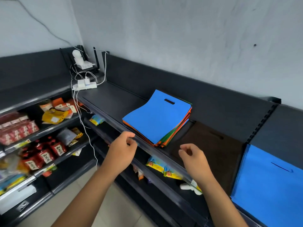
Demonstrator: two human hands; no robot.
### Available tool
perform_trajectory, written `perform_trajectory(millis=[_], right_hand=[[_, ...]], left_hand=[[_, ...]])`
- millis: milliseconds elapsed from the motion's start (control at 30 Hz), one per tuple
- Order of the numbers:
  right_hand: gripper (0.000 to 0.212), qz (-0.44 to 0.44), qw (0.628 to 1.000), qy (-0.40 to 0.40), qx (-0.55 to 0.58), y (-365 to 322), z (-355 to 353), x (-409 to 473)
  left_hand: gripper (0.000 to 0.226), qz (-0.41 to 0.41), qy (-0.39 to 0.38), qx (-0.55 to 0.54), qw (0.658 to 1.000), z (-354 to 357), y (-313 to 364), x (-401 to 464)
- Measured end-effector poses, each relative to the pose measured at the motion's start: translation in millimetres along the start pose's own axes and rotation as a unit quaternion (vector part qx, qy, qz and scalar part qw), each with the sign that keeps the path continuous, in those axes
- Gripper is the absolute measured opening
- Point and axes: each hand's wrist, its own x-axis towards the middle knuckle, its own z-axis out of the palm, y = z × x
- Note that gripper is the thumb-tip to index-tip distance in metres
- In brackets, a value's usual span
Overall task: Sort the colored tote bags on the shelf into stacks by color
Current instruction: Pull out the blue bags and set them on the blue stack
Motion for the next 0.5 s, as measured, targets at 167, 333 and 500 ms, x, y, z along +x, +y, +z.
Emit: perform_trajectory(millis=[167,333,500], right_hand=[[0.010,0.019,0.999,0.030,-0.005,-6,18,35],[0.007,0.045,0.997,0.054,0.004,3,28,88],[0.023,0.077,0.993,0.085,0.028,8,39,142]], left_hand=[[0.037,0.023,-0.045,0.025,0.998,-1,-12,44],[0.035,0.076,-0.056,0.073,0.993,16,-17,103],[0.033,0.091,-0.055,0.105,0.989,28,-18,165]])
